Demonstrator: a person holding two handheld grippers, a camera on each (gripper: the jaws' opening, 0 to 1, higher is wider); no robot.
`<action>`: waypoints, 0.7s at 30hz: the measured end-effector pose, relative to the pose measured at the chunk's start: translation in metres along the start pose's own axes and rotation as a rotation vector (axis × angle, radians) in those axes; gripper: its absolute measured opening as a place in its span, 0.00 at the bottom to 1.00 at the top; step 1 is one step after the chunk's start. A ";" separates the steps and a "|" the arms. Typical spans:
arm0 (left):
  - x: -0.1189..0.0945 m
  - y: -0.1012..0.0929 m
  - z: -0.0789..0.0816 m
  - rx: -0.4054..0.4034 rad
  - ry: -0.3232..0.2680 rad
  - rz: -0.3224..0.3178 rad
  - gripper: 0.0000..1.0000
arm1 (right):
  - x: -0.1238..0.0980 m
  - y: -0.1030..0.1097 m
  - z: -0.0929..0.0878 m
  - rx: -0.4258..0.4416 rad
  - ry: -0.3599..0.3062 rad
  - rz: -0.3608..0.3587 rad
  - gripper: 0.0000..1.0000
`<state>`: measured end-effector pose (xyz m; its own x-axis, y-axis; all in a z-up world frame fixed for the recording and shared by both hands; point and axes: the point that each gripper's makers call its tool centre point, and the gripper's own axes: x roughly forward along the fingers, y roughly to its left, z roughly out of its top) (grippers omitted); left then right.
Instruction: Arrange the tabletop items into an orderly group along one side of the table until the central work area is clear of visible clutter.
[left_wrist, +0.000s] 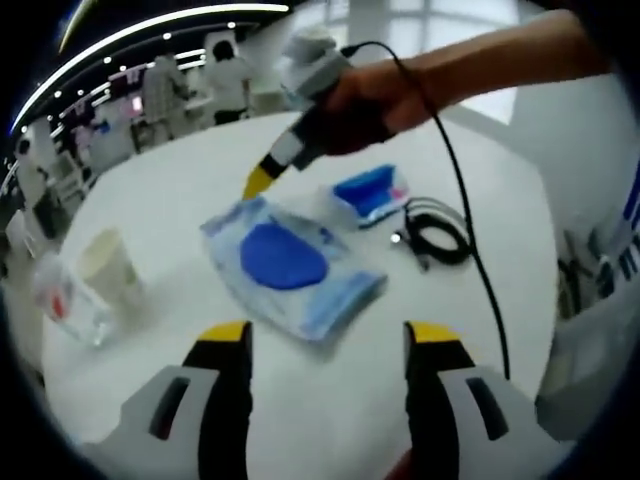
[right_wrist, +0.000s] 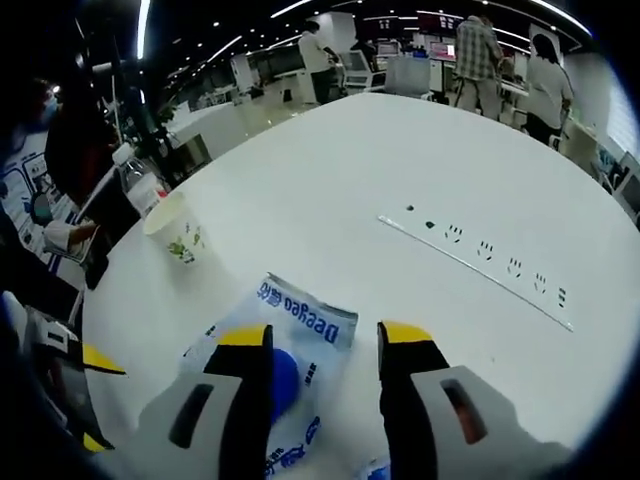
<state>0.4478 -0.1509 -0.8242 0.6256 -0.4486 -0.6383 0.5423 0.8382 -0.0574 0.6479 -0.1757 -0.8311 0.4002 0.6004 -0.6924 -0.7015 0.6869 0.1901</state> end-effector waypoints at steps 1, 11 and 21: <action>0.003 0.001 0.001 0.006 0.006 0.006 0.54 | 0.001 0.000 0.000 0.011 0.001 0.007 0.41; 0.021 -0.005 0.003 0.105 0.031 0.006 0.48 | 0.019 -0.004 0.001 -0.125 0.048 0.039 0.42; 0.031 0.000 -0.011 0.119 0.078 0.026 0.37 | 0.037 0.014 -0.012 -0.251 0.117 0.087 0.36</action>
<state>0.4611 -0.1614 -0.8529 0.5977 -0.3980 -0.6960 0.5919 0.8045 0.0483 0.6459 -0.1486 -0.8627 0.2721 0.5912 -0.7593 -0.8601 0.5033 0.0837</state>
